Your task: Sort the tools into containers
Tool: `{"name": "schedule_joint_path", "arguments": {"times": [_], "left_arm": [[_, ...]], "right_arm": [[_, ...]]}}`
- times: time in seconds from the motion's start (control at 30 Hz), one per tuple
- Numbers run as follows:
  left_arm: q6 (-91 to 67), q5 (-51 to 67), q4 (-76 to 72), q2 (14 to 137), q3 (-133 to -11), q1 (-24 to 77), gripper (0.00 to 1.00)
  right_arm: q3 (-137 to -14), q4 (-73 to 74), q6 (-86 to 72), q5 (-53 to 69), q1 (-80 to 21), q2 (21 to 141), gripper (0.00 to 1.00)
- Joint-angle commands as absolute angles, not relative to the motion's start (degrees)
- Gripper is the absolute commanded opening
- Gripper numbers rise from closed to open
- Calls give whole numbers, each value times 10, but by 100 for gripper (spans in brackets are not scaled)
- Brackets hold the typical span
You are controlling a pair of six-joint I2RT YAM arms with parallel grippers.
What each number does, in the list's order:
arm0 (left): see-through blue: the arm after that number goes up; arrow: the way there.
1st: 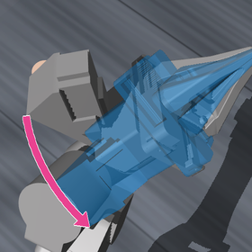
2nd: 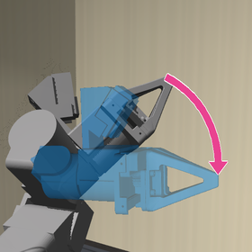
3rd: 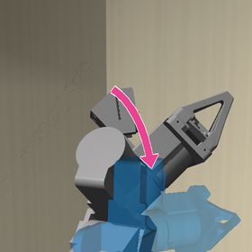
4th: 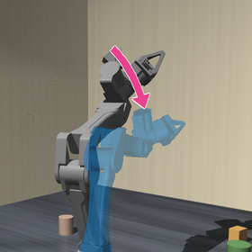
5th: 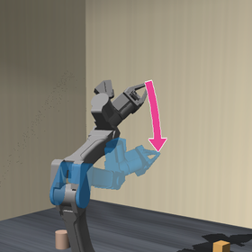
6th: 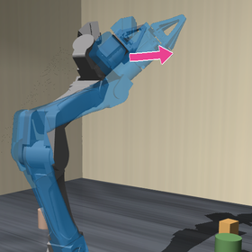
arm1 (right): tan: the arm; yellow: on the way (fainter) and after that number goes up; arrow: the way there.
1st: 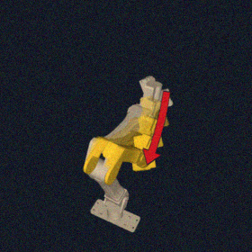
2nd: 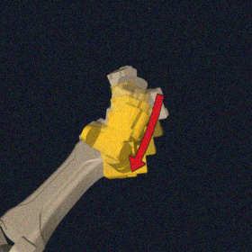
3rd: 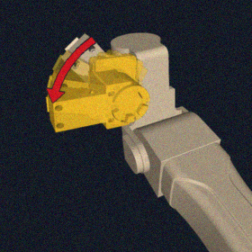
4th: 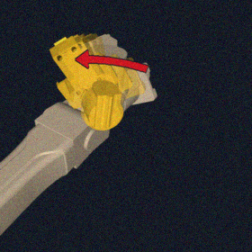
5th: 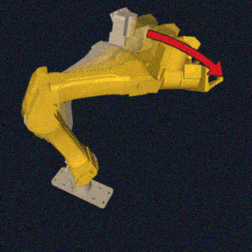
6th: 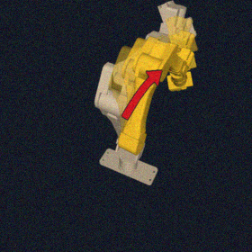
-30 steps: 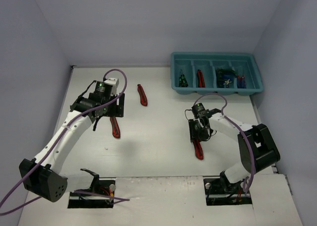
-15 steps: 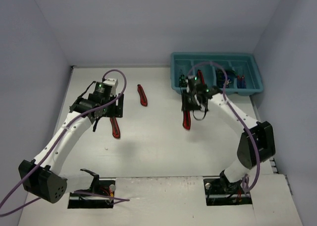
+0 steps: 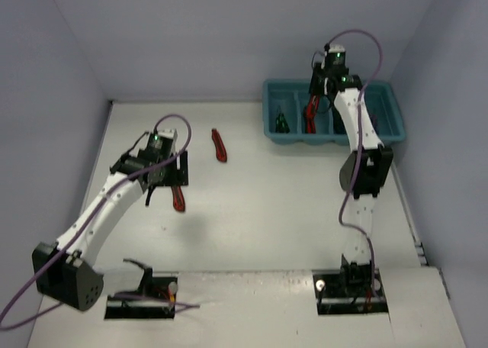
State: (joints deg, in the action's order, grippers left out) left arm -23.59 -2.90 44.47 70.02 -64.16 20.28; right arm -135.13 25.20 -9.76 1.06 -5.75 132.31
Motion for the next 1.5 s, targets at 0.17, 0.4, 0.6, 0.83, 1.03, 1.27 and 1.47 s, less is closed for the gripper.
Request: {"name": "schedule_joint_path", "arguments": {"times": [0.17,0.4,0.6,0.83,1.03,1.27,1.47], "left_arm": [[-272,-18,431,764,-663,169,70],[-289,-22,410,847,-684,139,70],[-303,-20,367,929,-695,119,66],[-320,-22,349,1024,-725,117,52],[-341,-24,345,1033,-719,117,19],[-381,79,271,933,-689,135,0],[-473,139,181,840,-703,222,0]], "right_arm": [[-1448,239,-77,3,-43,1399,50],[-1347,237,-68,14,-43,1278,63],[-1156,226,-74,28,-53,1114,64],[-950,203,-65,55,-74,922,65],[-787,190,-84,91,-80,808,65],[-685,134,-117,222,-144,719,66],[-628,39,-169,299,-205,680,69]]}}
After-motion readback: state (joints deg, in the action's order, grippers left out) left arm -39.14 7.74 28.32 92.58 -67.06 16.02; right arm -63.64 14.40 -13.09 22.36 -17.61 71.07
